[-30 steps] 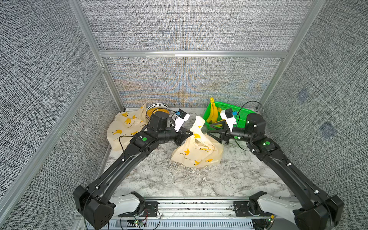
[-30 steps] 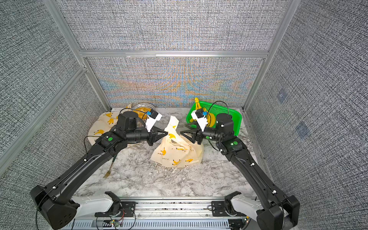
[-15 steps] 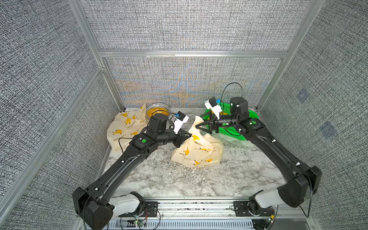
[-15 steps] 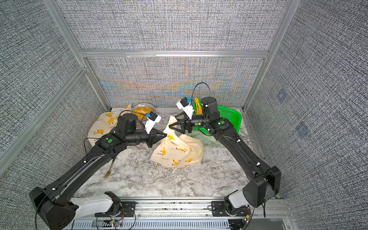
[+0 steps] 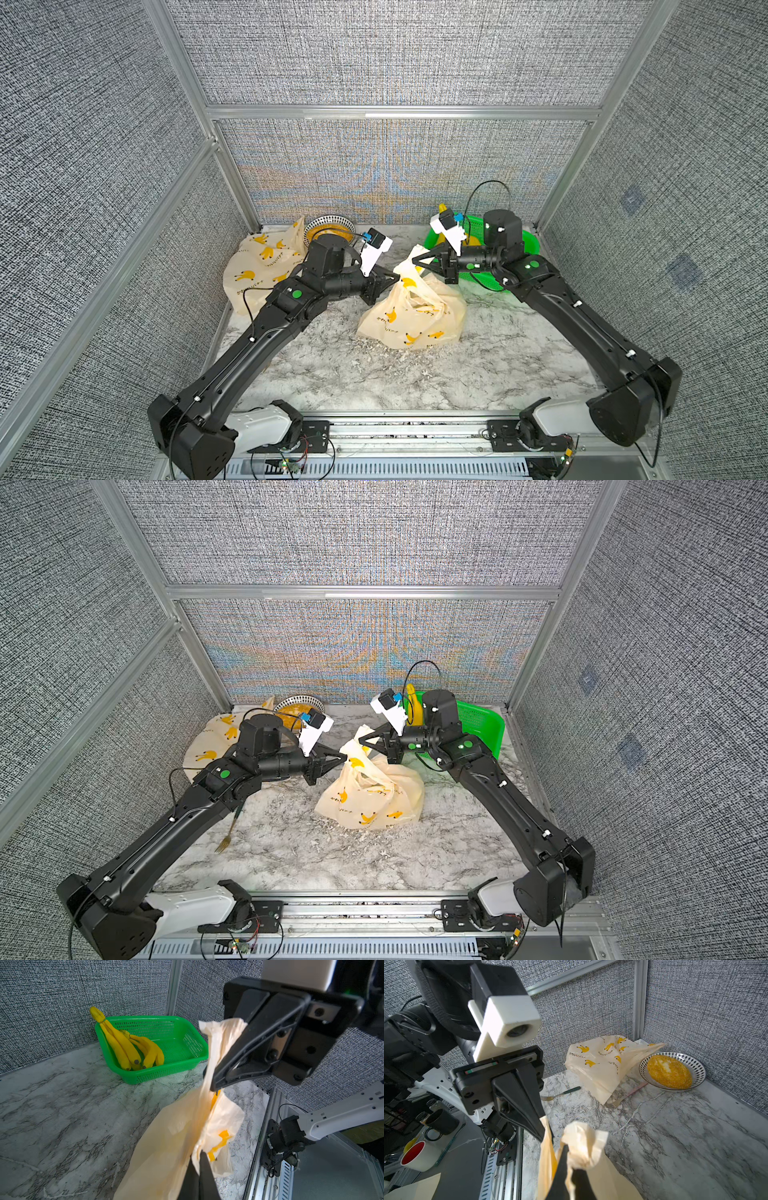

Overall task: Place the banana into a plastic bag & tie a knot
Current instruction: Cross the plastic bag at the center of the board.

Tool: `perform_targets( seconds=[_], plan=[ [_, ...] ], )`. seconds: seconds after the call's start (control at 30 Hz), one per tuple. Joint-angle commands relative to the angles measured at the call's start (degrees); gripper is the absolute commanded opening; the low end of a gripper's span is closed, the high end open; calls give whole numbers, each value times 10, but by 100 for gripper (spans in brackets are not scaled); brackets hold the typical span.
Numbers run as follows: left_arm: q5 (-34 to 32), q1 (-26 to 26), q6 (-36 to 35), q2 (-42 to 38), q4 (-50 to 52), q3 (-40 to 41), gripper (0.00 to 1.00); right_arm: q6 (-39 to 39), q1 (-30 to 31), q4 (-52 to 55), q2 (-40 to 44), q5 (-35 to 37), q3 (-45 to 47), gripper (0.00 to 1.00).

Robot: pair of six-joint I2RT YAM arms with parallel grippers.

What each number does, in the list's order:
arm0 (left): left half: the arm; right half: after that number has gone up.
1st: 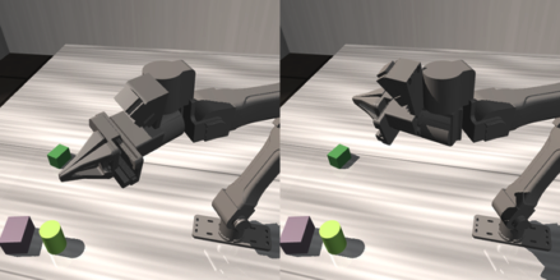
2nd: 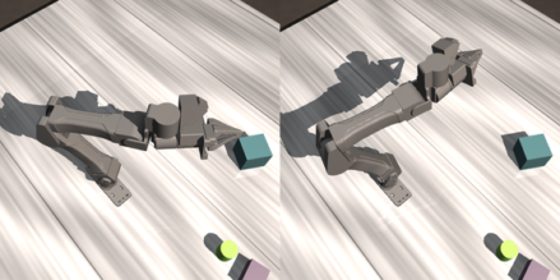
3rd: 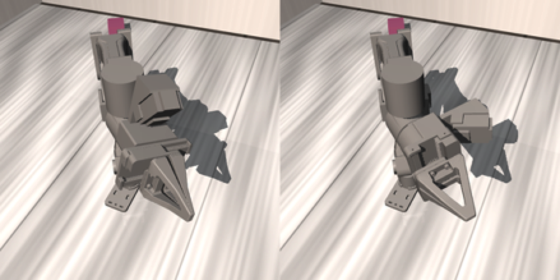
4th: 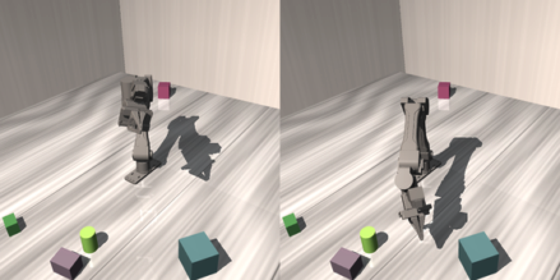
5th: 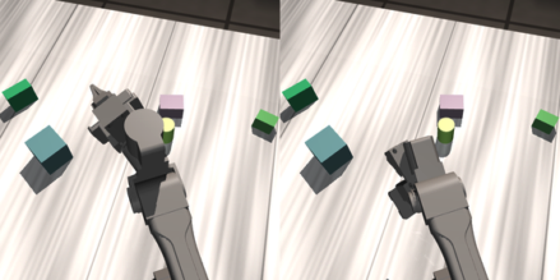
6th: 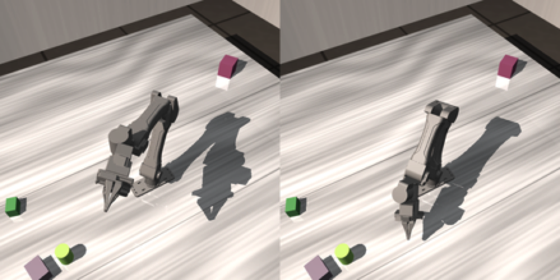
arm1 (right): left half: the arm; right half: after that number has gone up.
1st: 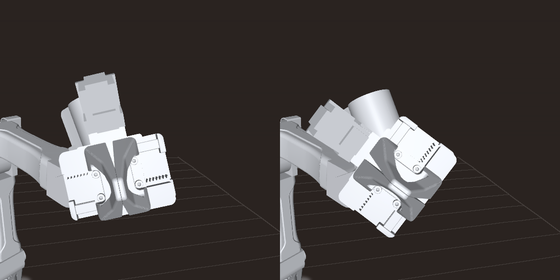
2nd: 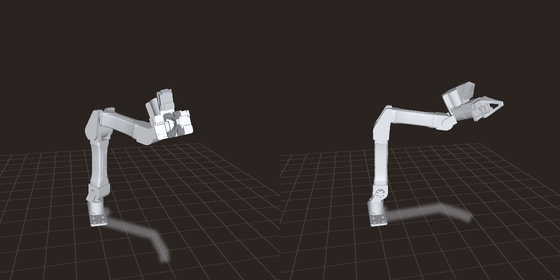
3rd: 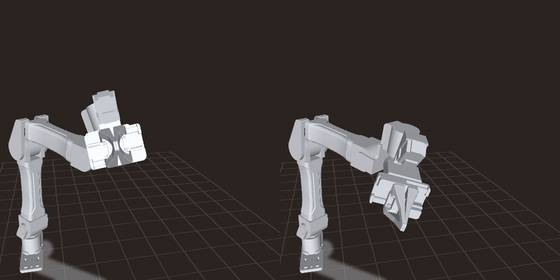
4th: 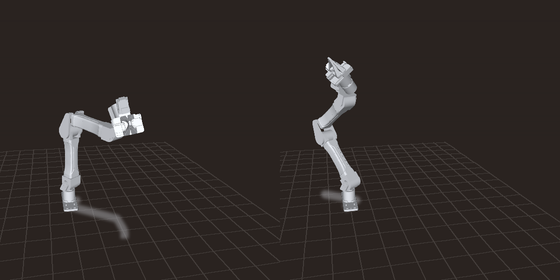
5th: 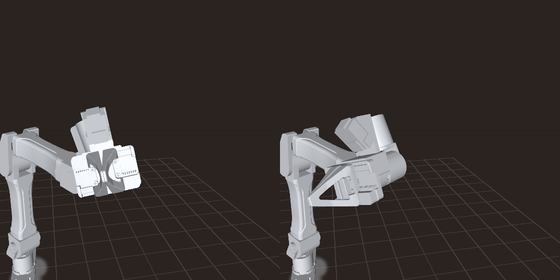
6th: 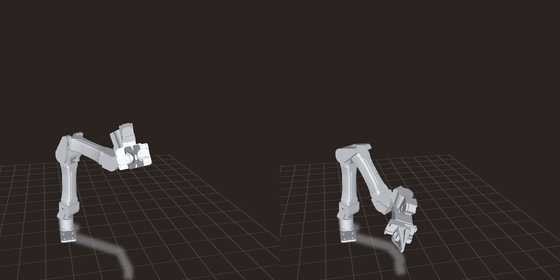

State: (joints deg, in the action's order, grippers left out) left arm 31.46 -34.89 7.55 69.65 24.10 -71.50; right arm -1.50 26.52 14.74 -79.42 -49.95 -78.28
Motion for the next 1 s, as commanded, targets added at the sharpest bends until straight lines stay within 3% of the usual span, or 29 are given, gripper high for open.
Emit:
perform_targets(
  seconds=[0.0,0.2,0.43,0.6,0.97],
  plan=[
    [-11,0,0,3,-13,-6,0,14,-6,-33,15,9,18,5],
    [-51,1,2,22,-6,-11,0,45,-21,-87,70,0,76,8],
    [-50,3,9,32,-14,-23,0,42,-18,-99,92,-17,123,17],
    [-41,4,9,36,-16,-24,0,29,-3,-94,95,-5,139,35],
    [-33,5,11,32,-20,-18,0,21,10,-87,58,58,112,37]
  ],
)
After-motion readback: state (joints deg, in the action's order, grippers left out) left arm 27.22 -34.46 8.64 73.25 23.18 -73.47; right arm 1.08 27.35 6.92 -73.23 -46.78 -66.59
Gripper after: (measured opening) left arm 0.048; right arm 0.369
